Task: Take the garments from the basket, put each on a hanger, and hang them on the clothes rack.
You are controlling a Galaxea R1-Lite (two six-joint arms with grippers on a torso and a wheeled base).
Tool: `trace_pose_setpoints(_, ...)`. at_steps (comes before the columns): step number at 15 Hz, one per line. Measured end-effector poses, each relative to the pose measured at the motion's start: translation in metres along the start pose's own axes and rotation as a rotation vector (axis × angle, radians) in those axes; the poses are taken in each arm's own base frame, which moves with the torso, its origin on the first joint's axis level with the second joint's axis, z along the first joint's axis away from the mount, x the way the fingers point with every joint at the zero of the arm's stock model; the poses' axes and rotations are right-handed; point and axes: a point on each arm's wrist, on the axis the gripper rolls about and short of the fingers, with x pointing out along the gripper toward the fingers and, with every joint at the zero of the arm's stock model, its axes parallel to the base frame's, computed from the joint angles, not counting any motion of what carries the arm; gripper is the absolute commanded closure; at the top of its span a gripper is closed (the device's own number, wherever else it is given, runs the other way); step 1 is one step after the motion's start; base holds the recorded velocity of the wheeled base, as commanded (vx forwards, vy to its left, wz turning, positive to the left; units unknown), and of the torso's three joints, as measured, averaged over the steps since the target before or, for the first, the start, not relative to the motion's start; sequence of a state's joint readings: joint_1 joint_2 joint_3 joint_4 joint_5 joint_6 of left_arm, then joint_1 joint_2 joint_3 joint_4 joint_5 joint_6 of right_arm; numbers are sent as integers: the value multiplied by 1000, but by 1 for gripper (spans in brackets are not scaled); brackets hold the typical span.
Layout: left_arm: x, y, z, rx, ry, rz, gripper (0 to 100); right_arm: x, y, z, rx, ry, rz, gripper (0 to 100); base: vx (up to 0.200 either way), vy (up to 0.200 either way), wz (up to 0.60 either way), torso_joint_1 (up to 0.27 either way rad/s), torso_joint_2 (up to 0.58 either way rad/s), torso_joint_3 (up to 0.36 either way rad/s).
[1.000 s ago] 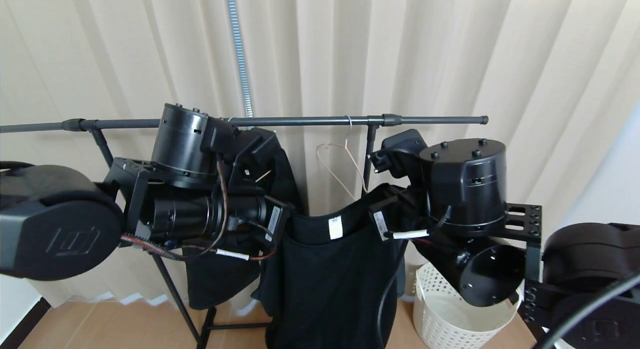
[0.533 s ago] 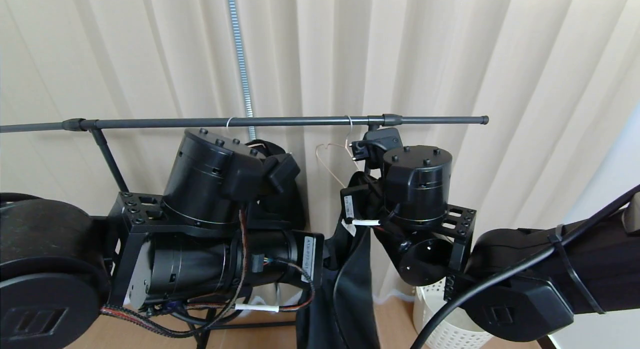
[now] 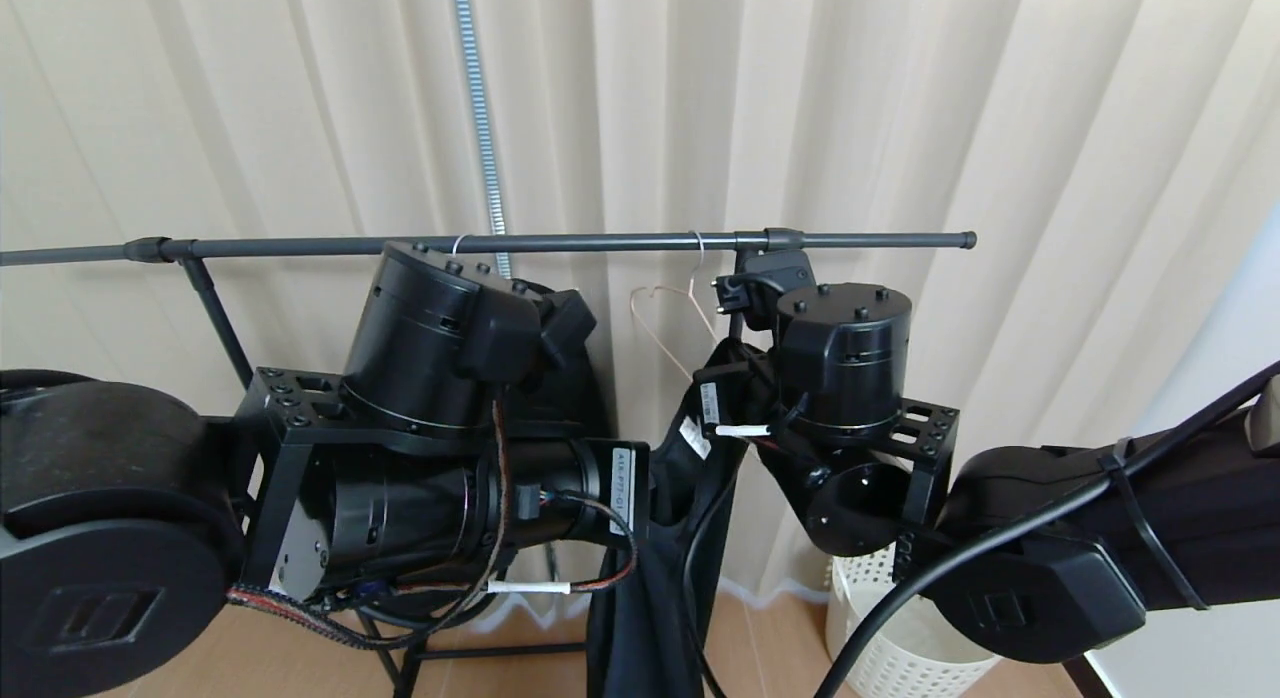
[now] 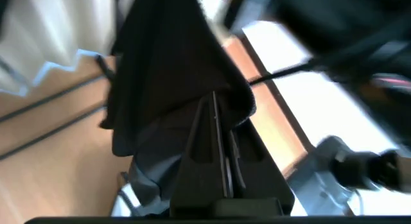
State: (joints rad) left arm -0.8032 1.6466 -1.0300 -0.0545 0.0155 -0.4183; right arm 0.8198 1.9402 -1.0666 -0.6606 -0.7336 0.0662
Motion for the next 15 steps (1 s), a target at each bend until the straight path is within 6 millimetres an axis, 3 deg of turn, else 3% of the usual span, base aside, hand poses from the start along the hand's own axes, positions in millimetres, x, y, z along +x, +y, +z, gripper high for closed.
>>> trace_pose_setpoints(5,2,44,16,52,-52,163,100,-8,-26,13,-70,-17,-40,100,0,0,0,0,0,0)
trace_pose_setpoints(11,18,50,24,93,-95,169,100,-25,-41,17,-126,-21,-43,100,0,0,0,0,0,0)
trace_pose_setpoints(12,19,50,23,103,-90,171,0,-25,-42,18,-124,-25,-44,100,0,0,0,0,0,0)
trace_pose_setpoints(15,20,51,19,109,-76,176,0,-27,-44,21,-117,-32,-47,100,0,0,0,0,0,0)
